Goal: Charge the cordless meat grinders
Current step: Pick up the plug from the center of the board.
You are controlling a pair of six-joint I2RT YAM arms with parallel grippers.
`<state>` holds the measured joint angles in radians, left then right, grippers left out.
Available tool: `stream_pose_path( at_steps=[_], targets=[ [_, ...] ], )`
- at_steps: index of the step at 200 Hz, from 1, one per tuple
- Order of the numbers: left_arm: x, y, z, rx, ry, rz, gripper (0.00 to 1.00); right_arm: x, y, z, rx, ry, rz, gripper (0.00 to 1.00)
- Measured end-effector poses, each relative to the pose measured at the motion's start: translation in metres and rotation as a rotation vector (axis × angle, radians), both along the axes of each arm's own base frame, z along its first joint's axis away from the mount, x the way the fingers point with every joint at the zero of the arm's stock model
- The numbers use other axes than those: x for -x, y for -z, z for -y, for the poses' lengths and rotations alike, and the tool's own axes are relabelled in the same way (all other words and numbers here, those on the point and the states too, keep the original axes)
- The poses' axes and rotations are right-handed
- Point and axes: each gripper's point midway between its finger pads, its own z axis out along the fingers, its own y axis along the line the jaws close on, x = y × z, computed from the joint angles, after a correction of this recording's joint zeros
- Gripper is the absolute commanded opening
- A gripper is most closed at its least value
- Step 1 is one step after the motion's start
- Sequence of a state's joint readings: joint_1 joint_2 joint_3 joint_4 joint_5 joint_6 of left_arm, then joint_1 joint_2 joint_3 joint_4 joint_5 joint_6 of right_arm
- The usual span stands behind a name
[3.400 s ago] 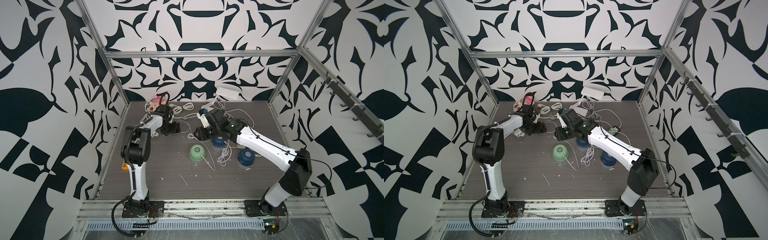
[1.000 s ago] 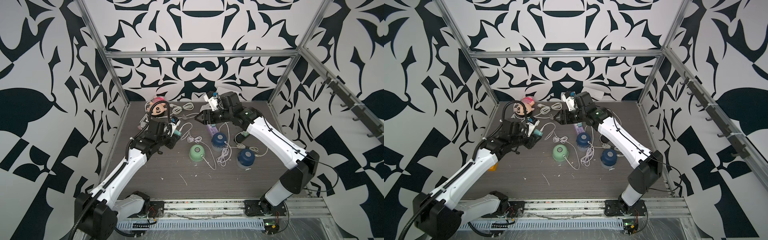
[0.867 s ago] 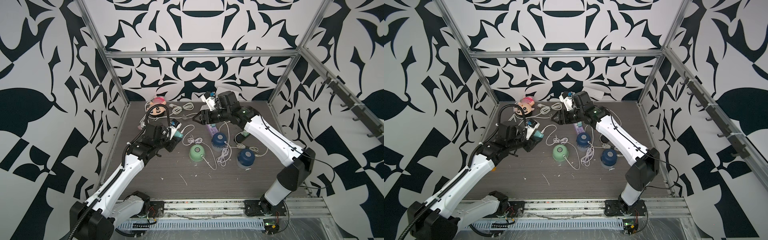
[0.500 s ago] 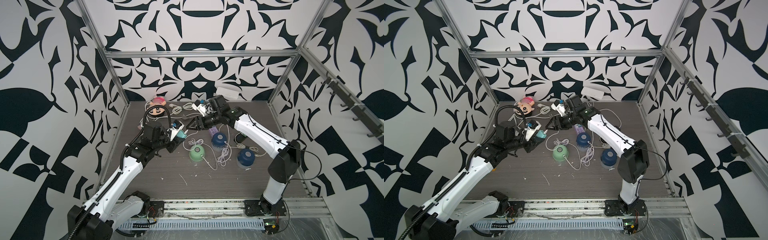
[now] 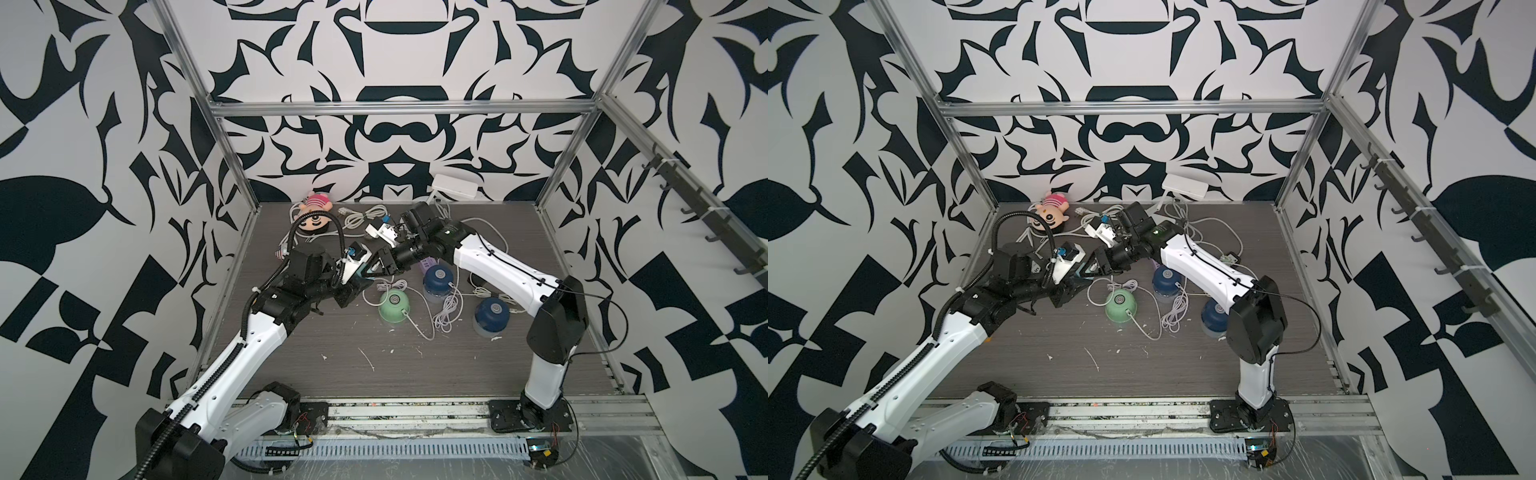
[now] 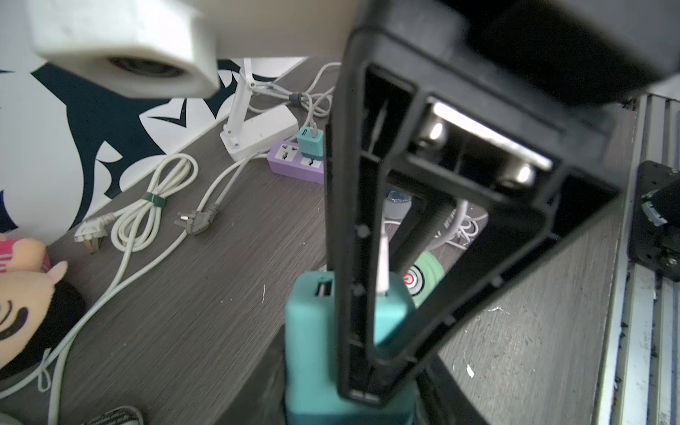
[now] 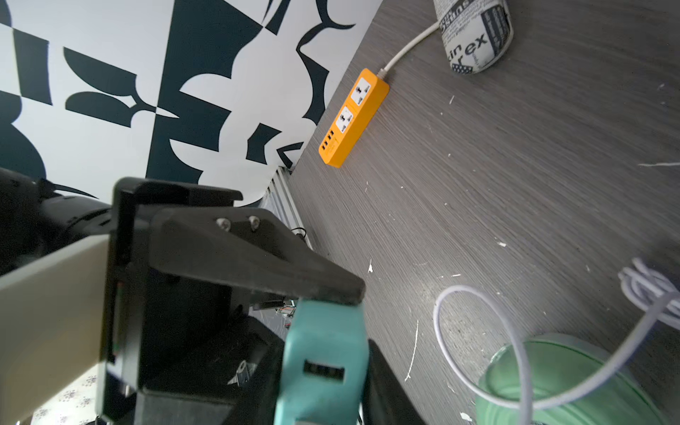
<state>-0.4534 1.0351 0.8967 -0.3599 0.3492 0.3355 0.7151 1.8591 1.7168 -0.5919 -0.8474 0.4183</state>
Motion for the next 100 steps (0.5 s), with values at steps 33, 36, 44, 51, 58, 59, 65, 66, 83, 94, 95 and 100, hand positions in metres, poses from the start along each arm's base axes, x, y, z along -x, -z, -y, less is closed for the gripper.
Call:
stream_pose_path(
  at_steps=[33,36,44,51,58,59,65,66,83,94,95,100],
  targets=[
    [-0.0003,0.0041,-0.0003,-0.013,-0.002,-0.004,0.17,0.0005,0.0043,0.0006,0.018,0.012,-0.035,0.08],
    [-0.0004,0.004,-0.0003,-0.013,-0.002,-0.004,0.2,0.0005,0.0042,0.0006,0.018,0.012,-0.035,0.05],
    [-0.0007,0.004,-0.0005,-0.014,-0.004,-0.003,0.29,0.0006,0.0041,0.0006,0.018,0.012,-0.037,0.0],
    [-0.0006,0.0043,-0.0004,-0.015,-0.004,-0.004,0.4,0.0006,0.0041,0.0005,0.018,0.012,-0.037,0.0],
    [-0.001,0.0045,-0.0006,-0.016,-0.006,-0.003,0.54,0.0006,0.004,0.0005,0.018,0.013,-0.038,0.0],
    [-0.0011,0.0045,-0.0007,-0.017,-0.006,-0.002,0.56,0.0006,0.004,0.0005,0.018,0.013,-0.038,0.0],
    [-0.0015,0.0047,-0.001,-0.017,-0.011,-0.004,0.68,0.0006,0.004,0.0005,0.017,0.013,-0.038,0.0],
    [-0.0016,0.0047,-0.001,-0.018,-0.011,-0.003,0.7,0.0005,0.004,0.0006,0.017,0.013,-0.038,0.0],
    [-0.0044,0.0032,-0.002,-0.013,-0.03,-0.001,1.0,0.0005,0.0037,0.0003,0.015,0.011,-0.035,0.0],
    [-0.0069,0.0025,-0.0034,-0.008,-0.05,-0.003,0.99,-0.0024,0.004,0.0009,0.017,0.021,-0.029,0.0],
    [-0.0073,0.0023,-0.0036,-0.009,-0.053,-0.002,0.99,-0.0031,0.0041,0.0011,0.018,0.023,-0.027,0.0],
    [-0.0086,0.002,-0.0045,-0.007,-0.064,-0.003,1.0,-0.0053,0.0042,0.0017,0.019,0.031,-0.023,0.0]
  ],
)
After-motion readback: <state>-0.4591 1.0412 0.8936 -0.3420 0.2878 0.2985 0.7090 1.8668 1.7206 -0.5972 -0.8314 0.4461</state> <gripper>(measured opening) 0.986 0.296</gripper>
